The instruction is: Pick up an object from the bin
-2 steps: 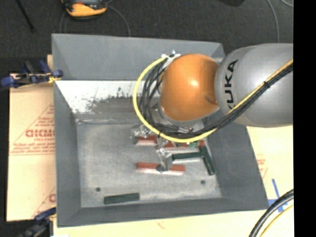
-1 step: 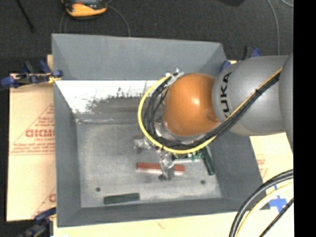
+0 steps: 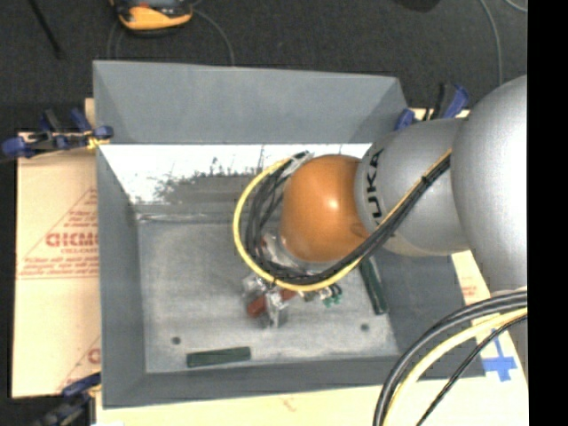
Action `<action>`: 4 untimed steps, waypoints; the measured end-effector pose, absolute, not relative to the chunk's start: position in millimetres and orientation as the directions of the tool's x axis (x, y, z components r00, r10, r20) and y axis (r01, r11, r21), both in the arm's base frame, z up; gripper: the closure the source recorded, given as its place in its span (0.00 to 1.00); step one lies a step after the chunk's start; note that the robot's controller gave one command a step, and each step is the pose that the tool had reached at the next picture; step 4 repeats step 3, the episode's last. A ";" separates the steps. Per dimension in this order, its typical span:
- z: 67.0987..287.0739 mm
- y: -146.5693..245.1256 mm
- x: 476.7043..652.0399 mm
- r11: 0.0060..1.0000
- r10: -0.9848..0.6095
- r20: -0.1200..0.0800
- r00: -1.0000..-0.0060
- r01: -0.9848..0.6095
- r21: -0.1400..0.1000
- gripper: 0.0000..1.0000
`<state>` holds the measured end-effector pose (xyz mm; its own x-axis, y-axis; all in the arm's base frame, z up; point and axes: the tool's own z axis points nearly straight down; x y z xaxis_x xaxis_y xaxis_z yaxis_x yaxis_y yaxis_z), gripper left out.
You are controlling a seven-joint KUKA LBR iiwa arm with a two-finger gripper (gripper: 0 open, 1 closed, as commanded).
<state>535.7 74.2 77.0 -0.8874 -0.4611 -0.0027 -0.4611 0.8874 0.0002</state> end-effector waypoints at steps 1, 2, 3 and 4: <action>77.0 74.4 535.7 0.887 -0.461 -0.003 -0.887 -0.461 0.000 1.00; 113.0 55.6 529.3 0.855 -0.519 0.004 -0.855 -0.519 0.003 1.00; 180.1 38.0 529.9 0.789 -0.615 0.002 -0.789 -0.615 0.001 1.00; 180.1 38.0 529.9 0.789 -0.615 0.002 -0.789 -0.615 0.001 1.00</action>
Offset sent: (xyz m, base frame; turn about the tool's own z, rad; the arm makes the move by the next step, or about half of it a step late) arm -0.0173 -0.0768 0.1531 -0.2494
